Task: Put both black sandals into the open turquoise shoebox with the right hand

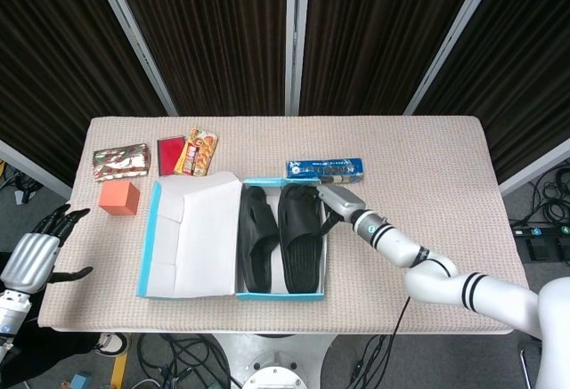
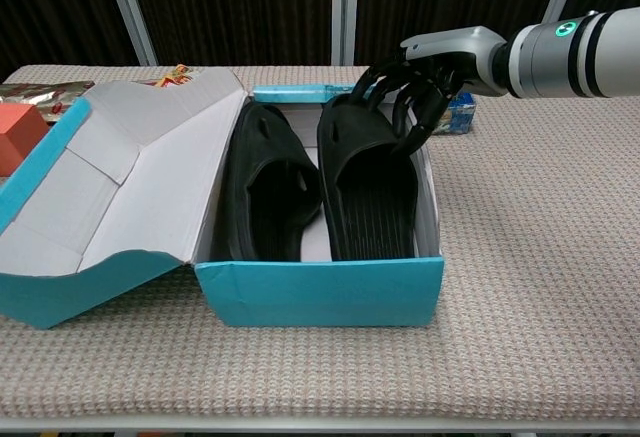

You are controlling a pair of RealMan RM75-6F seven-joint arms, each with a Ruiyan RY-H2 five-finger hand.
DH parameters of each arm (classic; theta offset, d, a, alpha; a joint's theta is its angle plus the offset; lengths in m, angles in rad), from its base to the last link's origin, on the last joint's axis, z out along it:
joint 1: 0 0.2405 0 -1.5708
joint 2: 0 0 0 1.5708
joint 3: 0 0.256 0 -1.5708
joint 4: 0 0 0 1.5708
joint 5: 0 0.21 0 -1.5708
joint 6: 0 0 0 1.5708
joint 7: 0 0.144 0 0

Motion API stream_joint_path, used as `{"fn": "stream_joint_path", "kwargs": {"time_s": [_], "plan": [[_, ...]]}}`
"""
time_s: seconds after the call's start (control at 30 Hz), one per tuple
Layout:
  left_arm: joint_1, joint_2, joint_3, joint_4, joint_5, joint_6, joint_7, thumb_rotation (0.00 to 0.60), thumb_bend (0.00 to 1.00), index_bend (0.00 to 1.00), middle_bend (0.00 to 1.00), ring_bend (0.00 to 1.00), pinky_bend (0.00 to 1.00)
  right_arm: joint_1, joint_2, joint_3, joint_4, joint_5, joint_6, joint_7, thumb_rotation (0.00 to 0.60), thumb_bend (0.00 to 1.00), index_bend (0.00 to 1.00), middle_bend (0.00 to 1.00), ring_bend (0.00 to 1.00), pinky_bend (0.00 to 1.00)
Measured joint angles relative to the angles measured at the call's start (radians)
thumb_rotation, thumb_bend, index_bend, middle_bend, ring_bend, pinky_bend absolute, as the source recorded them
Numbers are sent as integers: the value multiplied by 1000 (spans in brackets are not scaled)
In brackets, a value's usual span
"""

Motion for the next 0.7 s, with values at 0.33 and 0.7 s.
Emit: {"fn": "stream_joint_path", "kwargs": {"time_s": [0.33, 0.7], "plan": [[0, -1, 0, -2, -3, -5, 5, 600, 0, 96, 147, 41, 163, -5, 27, 7, -17, -29, -36, 17, 600, 0, 22, 70, 14, 371], [0, -4, 0, 2, -4, -8, 0, 600, 0, 96, 147, 41, 162, -18, 104, 29, -92, -60, -28, 26, 600, 0, 5, 44, 0, 368]]}}
